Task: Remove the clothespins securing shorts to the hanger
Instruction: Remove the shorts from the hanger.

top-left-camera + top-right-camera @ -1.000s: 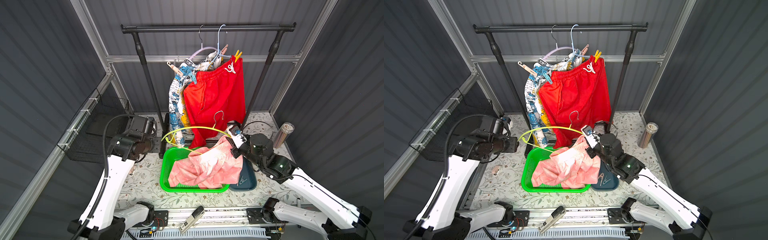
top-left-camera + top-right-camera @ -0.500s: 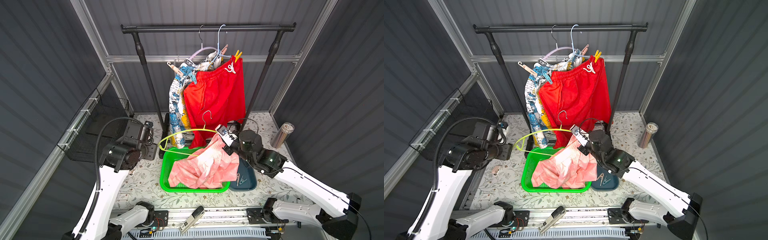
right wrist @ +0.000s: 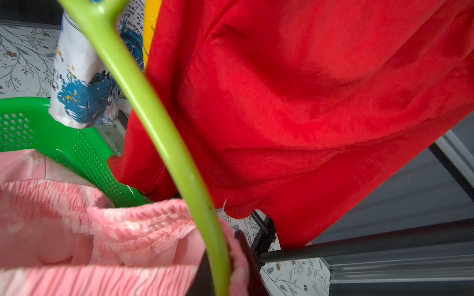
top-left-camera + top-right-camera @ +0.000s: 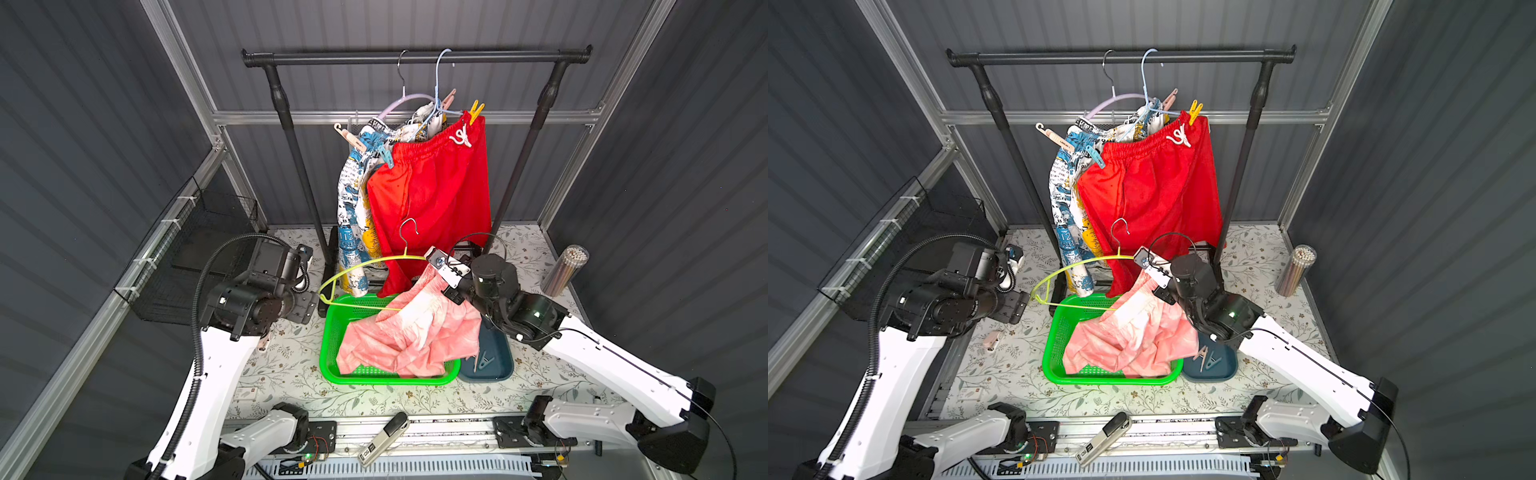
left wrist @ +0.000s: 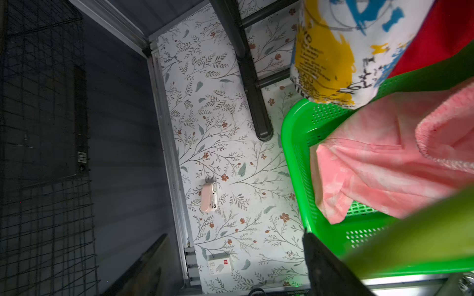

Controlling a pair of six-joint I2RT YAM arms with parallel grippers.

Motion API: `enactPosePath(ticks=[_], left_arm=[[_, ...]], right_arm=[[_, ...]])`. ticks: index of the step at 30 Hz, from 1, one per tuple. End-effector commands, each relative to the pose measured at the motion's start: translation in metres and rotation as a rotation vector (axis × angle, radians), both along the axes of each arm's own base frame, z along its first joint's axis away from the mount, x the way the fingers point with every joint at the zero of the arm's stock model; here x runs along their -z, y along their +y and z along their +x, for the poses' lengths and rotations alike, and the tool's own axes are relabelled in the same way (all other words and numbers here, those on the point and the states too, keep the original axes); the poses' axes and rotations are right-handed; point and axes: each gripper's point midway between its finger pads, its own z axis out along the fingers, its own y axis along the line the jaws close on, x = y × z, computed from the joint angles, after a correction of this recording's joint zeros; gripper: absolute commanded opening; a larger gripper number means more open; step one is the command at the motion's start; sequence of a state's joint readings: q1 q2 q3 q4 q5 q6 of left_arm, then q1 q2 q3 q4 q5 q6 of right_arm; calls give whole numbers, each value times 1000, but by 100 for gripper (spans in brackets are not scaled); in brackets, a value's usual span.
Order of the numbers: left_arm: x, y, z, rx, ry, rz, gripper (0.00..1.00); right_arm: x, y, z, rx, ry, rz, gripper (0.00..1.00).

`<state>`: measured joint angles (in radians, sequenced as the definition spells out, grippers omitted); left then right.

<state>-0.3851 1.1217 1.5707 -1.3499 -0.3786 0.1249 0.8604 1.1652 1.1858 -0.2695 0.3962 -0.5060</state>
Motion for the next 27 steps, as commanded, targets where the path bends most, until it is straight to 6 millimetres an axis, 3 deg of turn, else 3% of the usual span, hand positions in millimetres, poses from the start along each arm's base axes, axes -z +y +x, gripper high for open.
enactPosePath(ticks=[1,5,6,9,14,22,27], left_arm=[[-13,14,10,-96,-70,52,83],[-44,27,18,-189,-203,47,83],[-48,25,18,-185,-222,26,83],[-57,1,20,-86,-249,-95,82],[-56,-63,12,256,-208,-289,81],[-46,-98,17,440,-148,-343,79],[-37,-107,18,485,-134,-360,78]], right_arm=[[-36,-8,5,56,-83,91,0],[-34,-12,1,58,-78,107,0],[-43,-18,-5,53,-94,135,0],[-43,-19,-12,27,-83,149,0],[-40,-13,-22,-36,-46,154,0],[-28,0,-34,-116,10,118,0],[-28,12,-37,-156,26,103,0]])
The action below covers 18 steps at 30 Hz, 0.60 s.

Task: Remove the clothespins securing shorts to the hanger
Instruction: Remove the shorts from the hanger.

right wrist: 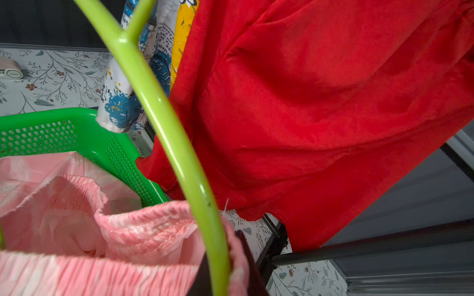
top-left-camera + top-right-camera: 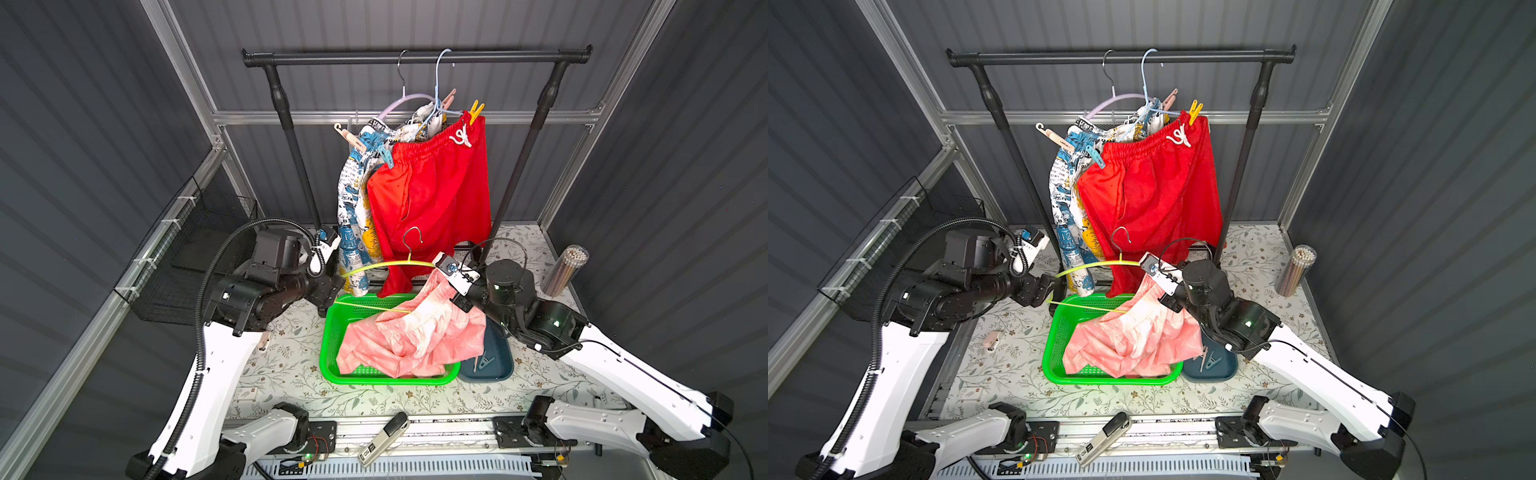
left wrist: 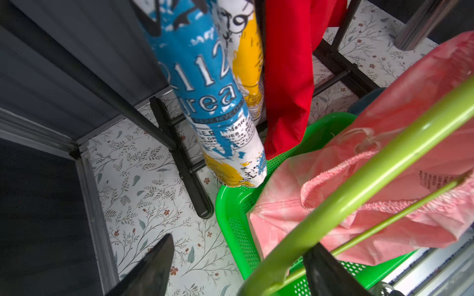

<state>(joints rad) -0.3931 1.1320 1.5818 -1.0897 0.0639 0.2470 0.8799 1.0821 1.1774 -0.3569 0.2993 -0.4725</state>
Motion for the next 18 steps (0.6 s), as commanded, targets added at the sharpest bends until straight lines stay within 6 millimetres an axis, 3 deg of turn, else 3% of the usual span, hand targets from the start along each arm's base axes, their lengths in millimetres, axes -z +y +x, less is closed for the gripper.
enactPosePath(ticks=[1,4,7,10,18], left_arm=[[3,-18,-5,111,-7,-38,78],[13,-24,-8,147,13,-54,74],[22,-25,-7,153,10,-54,70],[37,-20,-6,128,-4,-39,70],[28,-8,-12,102,-157,-45,66]], right_arm=[[-24,16,-8,-66,-17,62,0],[-30,22,-11,-92,-28,53,0],[-24,36,-6,-108,-13,31,0],[-25,44,-6,-125,9,35,0],[-21,70,-15,-225,115,90,0]])
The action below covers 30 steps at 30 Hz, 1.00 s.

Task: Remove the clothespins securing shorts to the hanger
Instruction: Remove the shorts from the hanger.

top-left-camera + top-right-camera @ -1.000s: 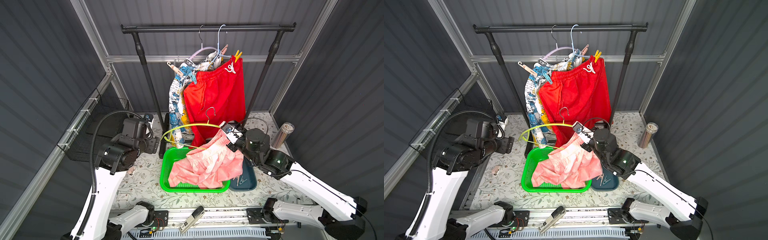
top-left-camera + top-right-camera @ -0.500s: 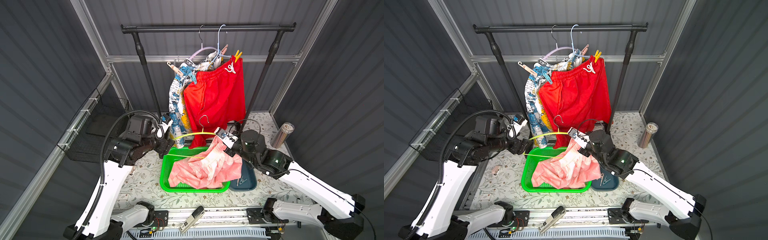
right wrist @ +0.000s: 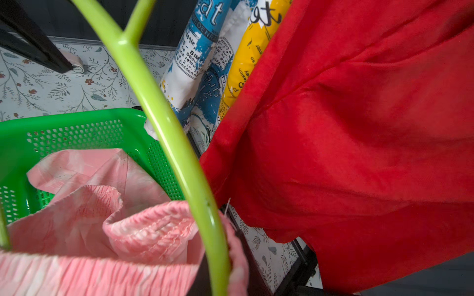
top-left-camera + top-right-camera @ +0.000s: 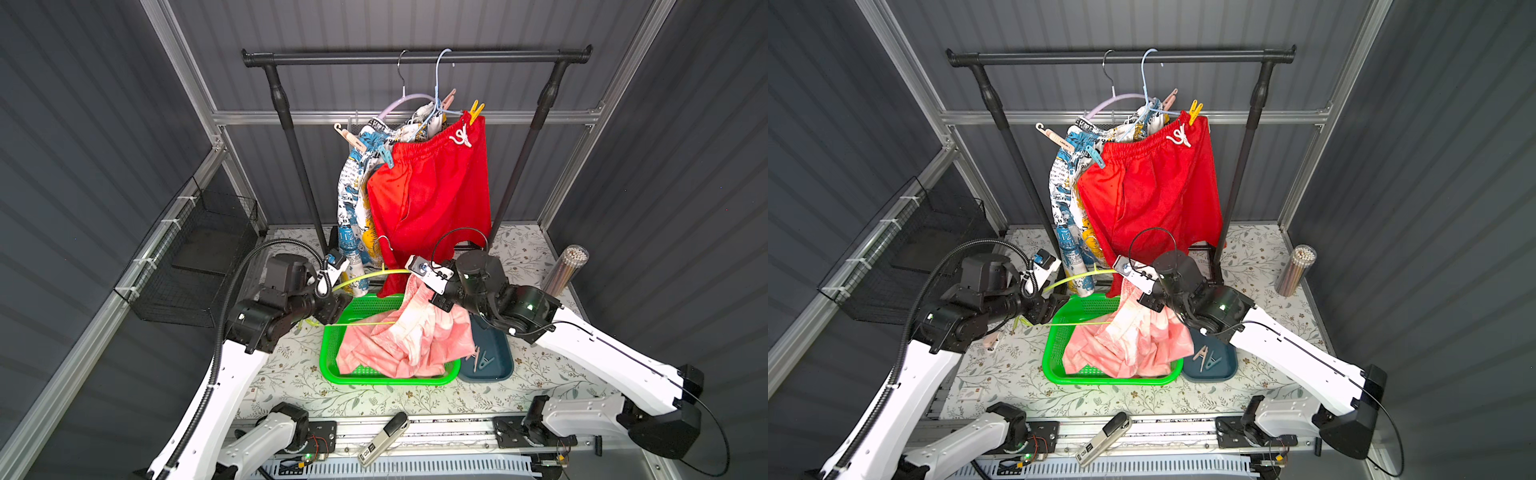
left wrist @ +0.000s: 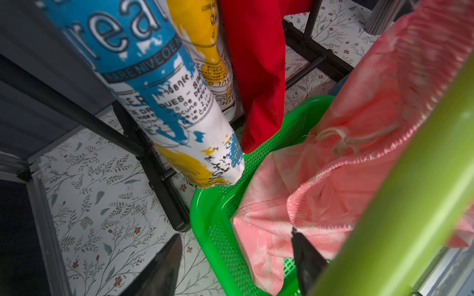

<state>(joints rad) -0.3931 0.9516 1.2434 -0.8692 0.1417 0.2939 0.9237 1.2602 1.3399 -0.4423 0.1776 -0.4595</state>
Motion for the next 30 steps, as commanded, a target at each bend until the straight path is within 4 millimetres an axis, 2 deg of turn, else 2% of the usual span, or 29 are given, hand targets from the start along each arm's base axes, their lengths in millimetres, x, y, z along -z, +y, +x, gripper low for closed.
enactPosePath(ticks=[1,3,7,9,14,18,23,27,30], left_arm=[[-15,1,2,11,-108,-6,63],[-12,5,2,4,-130,14,56],[-11,18,7,-63,-174,44,20],[-12,21,7,-79,-191,51,11],[-13,24,4,-82,-224,54,7],[-18,33,5,-131,-274,58,0],[-25,36,2,-143,-302,39,0],[-25,34,2,-136,-293,31,0],[-25,32,2,-134,-290,19,0]], right_arm=[[-31,18,-15,-89,36,146,0],[-34,24,-21,-126,65,175,0],[-42,35,-37,-211,126,246,1],[-53,42,-45,-261,138,296,3],[-67,53,-62,-362,186,375,9],[-74,58,-65,-386,213,449,12],[-87,61,-77,-465,254,559,16],[-97,60,-81,-519,292,645,23],[-104,57,-81,-545,317,712,23]])
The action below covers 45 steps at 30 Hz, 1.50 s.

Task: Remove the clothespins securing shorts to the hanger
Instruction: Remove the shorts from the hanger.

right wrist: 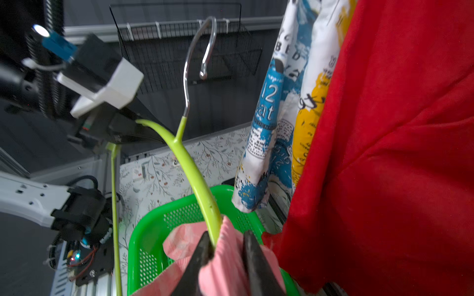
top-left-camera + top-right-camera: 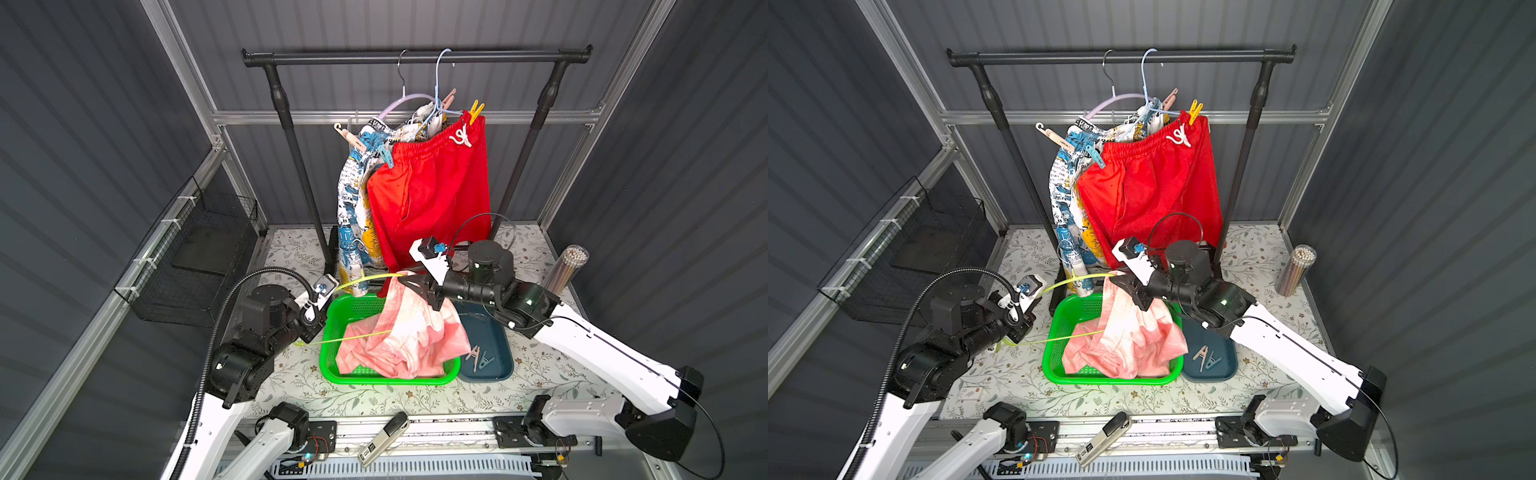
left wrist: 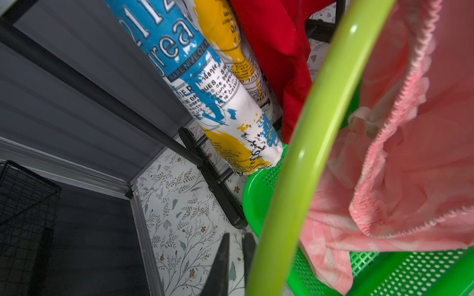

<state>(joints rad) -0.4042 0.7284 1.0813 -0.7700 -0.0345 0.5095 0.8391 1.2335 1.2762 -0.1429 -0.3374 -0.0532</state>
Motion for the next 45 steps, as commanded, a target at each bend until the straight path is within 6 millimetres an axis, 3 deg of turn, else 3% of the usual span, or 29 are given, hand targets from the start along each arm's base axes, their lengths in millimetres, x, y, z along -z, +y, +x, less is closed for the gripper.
enactPosePath(ticks=[1,7,12,17,22,26,30,31,34,39,45], left_arm=[[-21,-5,17,-87,-28,-182,0],[-19,-7,18,-77,-14,-188,0],[-16,-8,19,-80,-6,-190,0],[-18,-6,19,-89,-11,-192,0],[-21,-3,14,-83,-13,-156,0],[-28,-3,-1,-32,-26,-135,0],[-36,2,-14,-20,-42,-118,0],[-37,3,-17,-16,-41,-111,0],[-42,11,-19,-48,-52,-105,0],[-56,34,-11,-192,-109,-100,0],[-77,48,-6,-289,-183,-151,0]], right_arm=[[-54,14,-46,-246,12,246,22],[-52,14,-42,-260,59,276,19],[-53,9,-31,-234,111,343,6],[-42,3,-15,-135,122,302,0],[-30,-15,2,28,75,222,0],[-29,-42,25,237,21,173,0],[-24,-54,36,330,-3,126,0],[-34,-63,32,347,-23,145,0],[-36,-72,34,393,-42,134,0],[-35,-81,28,405,-38,118,0],[-26,-87,24,420,-30,68,0]])
